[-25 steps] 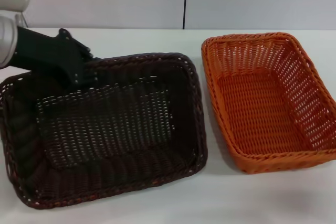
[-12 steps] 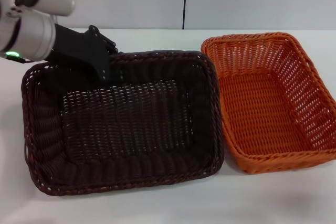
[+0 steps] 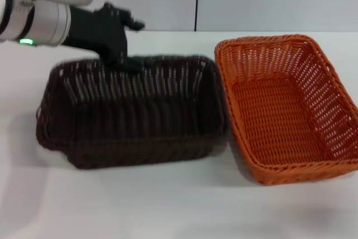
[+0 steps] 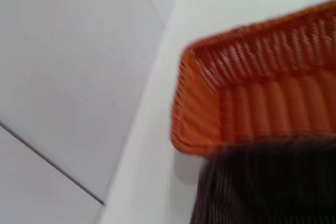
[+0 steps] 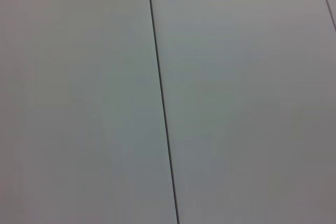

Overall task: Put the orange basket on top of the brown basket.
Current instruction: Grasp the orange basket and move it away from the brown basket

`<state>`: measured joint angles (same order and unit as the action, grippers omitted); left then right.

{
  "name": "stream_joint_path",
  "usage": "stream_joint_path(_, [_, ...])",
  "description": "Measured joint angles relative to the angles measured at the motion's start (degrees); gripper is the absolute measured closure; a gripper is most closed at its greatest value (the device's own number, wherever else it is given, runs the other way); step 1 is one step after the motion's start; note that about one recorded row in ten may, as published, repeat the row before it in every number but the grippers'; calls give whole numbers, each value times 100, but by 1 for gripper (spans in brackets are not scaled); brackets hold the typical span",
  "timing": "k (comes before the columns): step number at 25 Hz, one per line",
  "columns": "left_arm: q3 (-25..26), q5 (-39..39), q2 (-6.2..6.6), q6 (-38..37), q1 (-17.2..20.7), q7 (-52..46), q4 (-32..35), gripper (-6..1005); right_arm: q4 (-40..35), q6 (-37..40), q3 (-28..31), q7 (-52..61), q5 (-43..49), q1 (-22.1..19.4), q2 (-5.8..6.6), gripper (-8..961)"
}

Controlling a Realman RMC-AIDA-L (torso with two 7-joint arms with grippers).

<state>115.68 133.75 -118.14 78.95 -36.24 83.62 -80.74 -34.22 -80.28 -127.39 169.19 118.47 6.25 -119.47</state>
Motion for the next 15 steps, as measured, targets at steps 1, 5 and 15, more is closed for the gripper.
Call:
stream_joint_path(1, [-38, -55, 0, -90, 24, -17, -85, 418, 2, 0, 2, 0, 0, 5, 0, 213])
stream_joint_path(5, [-123, -631, -26, -870, 330, -143, -493, 334, -9, 2, -13, 0, 0, 47, 7, 213])
stream_joint_path(15, [-1874, -4600, -22, -6189, 3121, 1153, -1361, 208, -344, 133, -20, 0, 59, 320, 66, 212])
